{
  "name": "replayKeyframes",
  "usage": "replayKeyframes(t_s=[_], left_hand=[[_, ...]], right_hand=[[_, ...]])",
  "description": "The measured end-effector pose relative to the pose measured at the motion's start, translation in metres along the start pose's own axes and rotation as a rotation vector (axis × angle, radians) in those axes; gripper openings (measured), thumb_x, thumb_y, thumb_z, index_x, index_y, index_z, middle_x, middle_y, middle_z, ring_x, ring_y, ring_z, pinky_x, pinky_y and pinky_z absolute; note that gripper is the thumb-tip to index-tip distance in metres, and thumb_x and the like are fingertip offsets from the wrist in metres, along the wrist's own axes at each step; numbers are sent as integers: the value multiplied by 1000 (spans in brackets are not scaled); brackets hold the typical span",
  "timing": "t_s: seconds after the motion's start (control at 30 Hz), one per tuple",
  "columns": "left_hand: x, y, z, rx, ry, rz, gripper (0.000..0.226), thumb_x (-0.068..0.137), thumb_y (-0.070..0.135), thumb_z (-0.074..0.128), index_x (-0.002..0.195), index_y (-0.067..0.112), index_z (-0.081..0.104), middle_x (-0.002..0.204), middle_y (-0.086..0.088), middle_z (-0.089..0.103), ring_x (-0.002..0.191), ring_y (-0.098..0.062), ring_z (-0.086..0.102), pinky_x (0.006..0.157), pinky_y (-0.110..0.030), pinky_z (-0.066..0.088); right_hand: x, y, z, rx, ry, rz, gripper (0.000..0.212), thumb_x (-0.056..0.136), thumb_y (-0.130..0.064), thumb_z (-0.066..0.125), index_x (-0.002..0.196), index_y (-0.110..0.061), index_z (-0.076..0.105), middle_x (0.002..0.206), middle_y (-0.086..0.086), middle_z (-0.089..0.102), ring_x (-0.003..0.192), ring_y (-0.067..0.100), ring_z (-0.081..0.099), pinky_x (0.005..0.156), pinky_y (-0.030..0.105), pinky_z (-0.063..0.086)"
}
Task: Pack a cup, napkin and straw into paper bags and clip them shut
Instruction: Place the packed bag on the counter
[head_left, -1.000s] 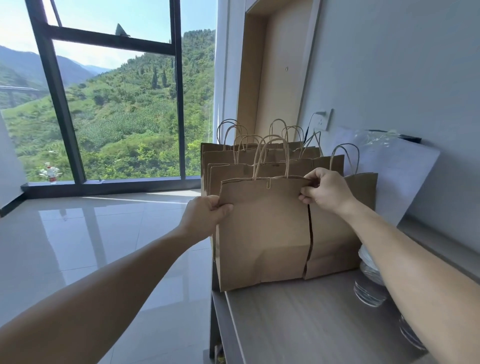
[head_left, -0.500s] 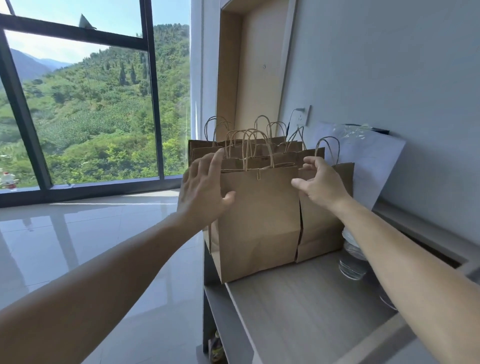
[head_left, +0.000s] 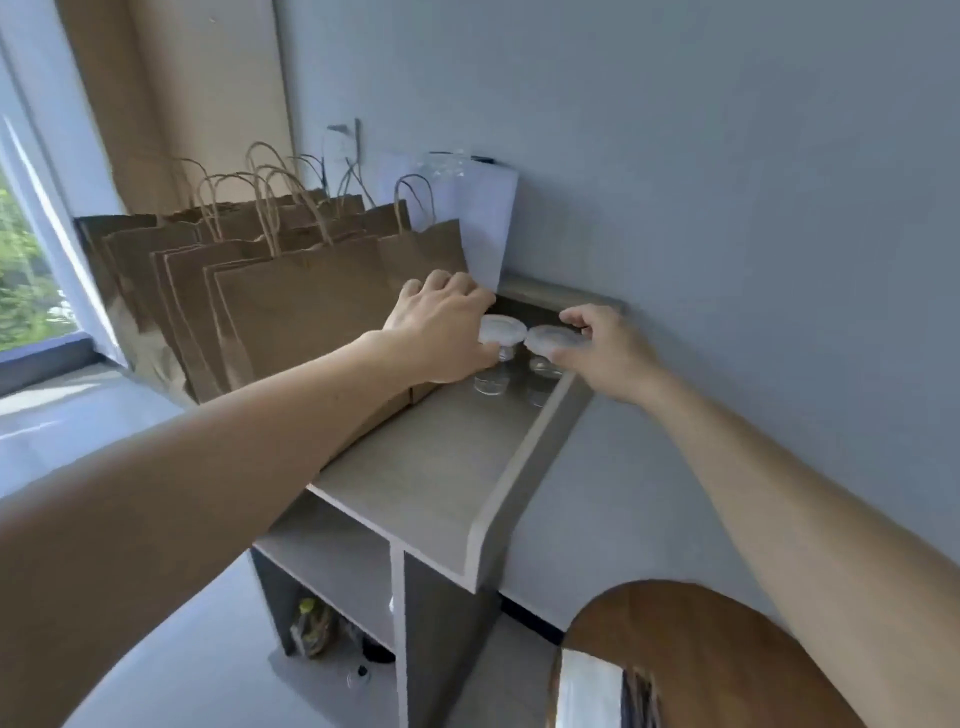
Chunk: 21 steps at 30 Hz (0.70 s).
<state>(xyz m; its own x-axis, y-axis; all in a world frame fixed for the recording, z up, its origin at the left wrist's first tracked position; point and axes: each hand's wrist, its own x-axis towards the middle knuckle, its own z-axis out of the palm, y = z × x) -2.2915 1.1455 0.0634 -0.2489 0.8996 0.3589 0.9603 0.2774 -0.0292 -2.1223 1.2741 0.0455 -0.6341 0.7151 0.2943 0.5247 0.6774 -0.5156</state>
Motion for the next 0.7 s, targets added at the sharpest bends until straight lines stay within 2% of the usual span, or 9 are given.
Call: replayKeyframes(t_s=[0.13,0.33,0.57,0.7], left_hand=[[13,90,5,-67,-86,155,62,88,52,52,142,23,44,144,-7,43,134,-30,35,108,-46,32],[7,237,11,-132,-159,420,65,90,56,52,146,26,39,147,-4,42,135,-29,36,109,-45,32],[-41,439,17,-229,-266,673,66,93,55,52,149,24,36,151,-3,39,139,-28,33,111,-46,29],[-74,536,22,-253,-307,749,65,94,54,51,149,24,36,152,-3,39,139,-28,33,112,-46,30]], right_hand=[[-75,60,-59,-107,44,171,54,88,-30,71,136,-14,54,140,10,53,128,25,51,104,33,39],[-201,147,-134,-157,83,420,51,91,-38,67,136,-18,54,143,4,50,130,20,48,105,33,38],[-380,243,-227,-167,162,683,48,92,-42,62,135,-24,54,142,-1,49,129,18,47,101,30,39],[-464,286,-262,-160,210,800,43,92,-40,62,132,-23,57,136,-3,55,122,16,51,95,29,41]])
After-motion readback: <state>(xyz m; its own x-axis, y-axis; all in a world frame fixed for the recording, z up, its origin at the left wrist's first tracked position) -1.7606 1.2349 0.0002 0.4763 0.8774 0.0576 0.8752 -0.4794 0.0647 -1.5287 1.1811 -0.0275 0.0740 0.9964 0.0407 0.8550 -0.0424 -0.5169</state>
